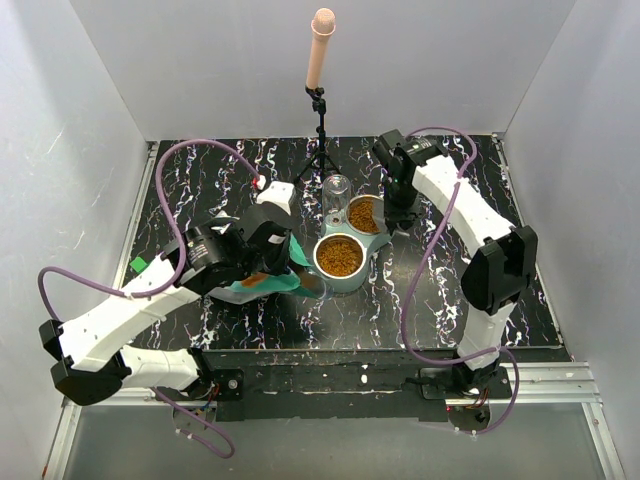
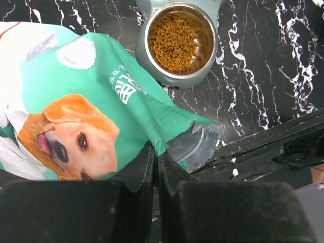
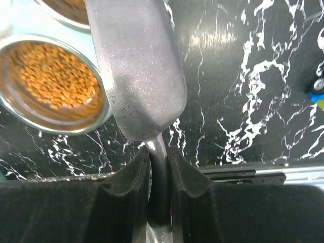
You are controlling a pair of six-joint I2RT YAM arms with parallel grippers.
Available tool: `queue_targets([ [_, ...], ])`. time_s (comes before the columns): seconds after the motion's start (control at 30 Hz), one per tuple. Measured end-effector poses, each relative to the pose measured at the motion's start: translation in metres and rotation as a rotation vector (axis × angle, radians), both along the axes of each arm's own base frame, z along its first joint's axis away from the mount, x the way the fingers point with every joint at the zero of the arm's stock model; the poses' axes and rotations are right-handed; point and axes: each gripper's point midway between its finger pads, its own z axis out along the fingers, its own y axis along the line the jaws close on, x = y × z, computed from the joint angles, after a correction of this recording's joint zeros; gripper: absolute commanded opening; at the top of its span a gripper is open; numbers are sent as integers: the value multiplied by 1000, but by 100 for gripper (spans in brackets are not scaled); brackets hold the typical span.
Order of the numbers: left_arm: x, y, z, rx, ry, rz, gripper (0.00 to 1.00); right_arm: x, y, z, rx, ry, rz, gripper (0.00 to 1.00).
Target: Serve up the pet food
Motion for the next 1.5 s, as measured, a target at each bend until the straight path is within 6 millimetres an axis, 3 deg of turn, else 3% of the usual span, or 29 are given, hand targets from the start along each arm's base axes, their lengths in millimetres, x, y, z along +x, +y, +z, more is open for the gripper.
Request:
queue_targets([
  [0.13,0,2,3,-34,6,43,0,-22,-5,-9,6,61,-4,1],
  [0.33,-1,6,7,-48,4,69,0,-41,-11,2,147,37,-48,1],
  [0.5,0,4,7,-49,7,70,0,-72,-51,0,346,-75,-251,1],
  [0.63,1,3,9,-29,4,59,0,-92,-83,-31,418,-104,-425,1],
  [0.8,6,-11,14,-29,16,25,0,-101,-73,-91,563,-16,-504,1],
  [1.07,8,-28,15,-20,37,-27,0,-77,-78,-107,648,-59,-552,10],
  [1.2,6,-33,17,-30,48,-54,0,-73,-80,-110,667,-73,-539,40],
  [1.27,4,-35,17,-36,57,-69,0,-74,-81,-112,654,-74,-530,50],
  [1.33,3,-35,17,-35,59,-80,0,-77,-85,-116,626,-69,-526,78],
  [1.37,3,-35,17,-34,58,-83,0,-79,-86,-118,612,-63,-526,84],
  [1.5,1,-33,21,-31,56,-89,0,-87,-94,-121,553,-46,-504,87],
])
